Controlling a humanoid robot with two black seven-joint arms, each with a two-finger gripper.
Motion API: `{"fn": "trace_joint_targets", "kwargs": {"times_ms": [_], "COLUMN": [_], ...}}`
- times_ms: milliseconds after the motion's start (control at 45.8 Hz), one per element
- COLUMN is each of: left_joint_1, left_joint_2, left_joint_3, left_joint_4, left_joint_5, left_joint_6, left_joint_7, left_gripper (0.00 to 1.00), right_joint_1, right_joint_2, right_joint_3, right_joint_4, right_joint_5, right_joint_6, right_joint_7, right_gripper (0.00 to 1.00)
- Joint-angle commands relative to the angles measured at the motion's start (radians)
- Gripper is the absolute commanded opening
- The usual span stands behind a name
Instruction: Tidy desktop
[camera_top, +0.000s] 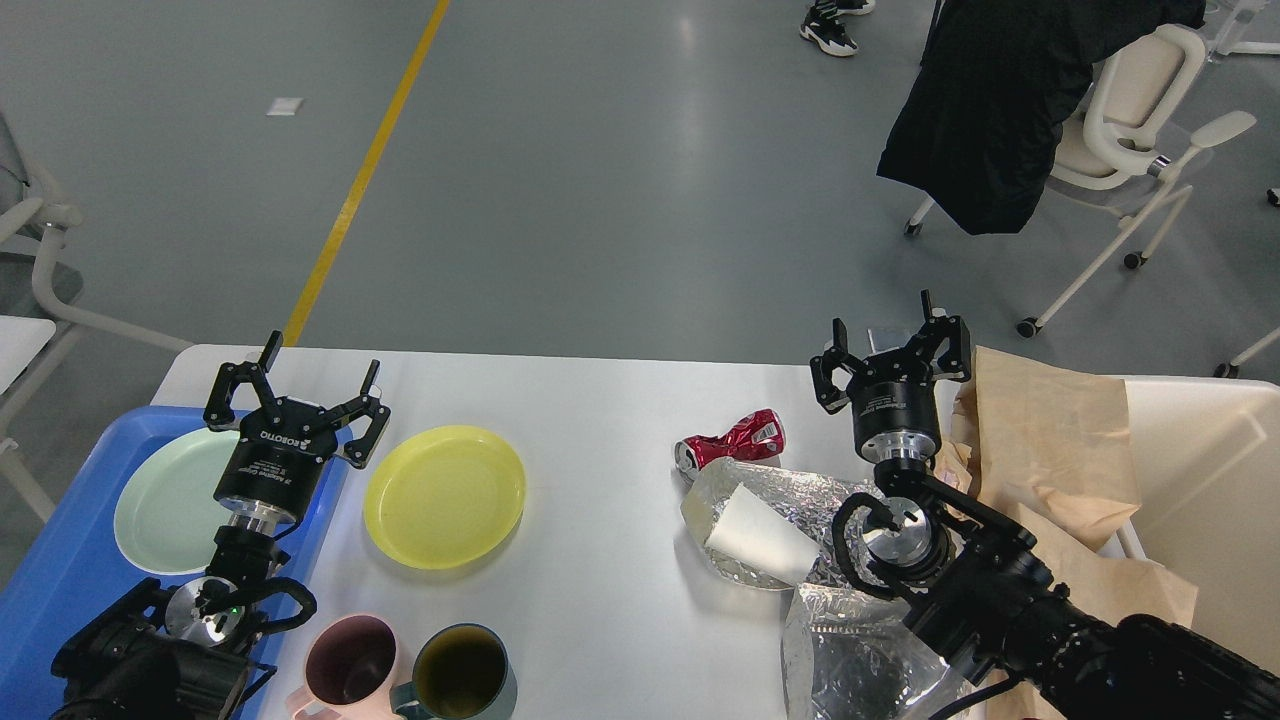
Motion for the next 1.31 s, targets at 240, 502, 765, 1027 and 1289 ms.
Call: {"fn": "trace_joint_targets", "kwargs": {"times_ms": [240,502,765,1027,1289], "left_joint_1": [-0.001,-0.001,-0.001,-0.003,-0.113], "left_joint_2": [0.000,-0.002,-0.002,0.012,0.210], "left_joint_3": [0.002,-0.001,-0.003,0.021,0.104], "left_joint_4": [0.000,0.000,0.000,0.002,0.002], "left_joint_5": [0.001,0.001,0.001,0.010,0.021], "left_joint_6": [-0.002,-0.002,-0.002,0.031,0.433], "left_joint_7": [0.009,0.010,0.010,0.015,0.016], "left_gripper": [1.00,1.00,1.00,1.00,1.00], "right_joint_1": [0.000,0.000,0.000,0.000,0.000], "right_joint_2": [0.000,0.000,0.000,0.000,0.000], "right_joint_3": [0.000,0.000,0.000,0.000,0.000], "right_joint_4": [0.000,0.000,0.000,0.000,0.000], "right_joint_5": [0.000,0.000,0.000,0.000,0.000], "right_joint_6": [0.000,0.000,0.000,0.000,0.000], "right_joint_7": [0.000,0.000,0.000,0.000,0.000], "right_gripper": [1.00,1.00,1.00,1.00,1.00]}}
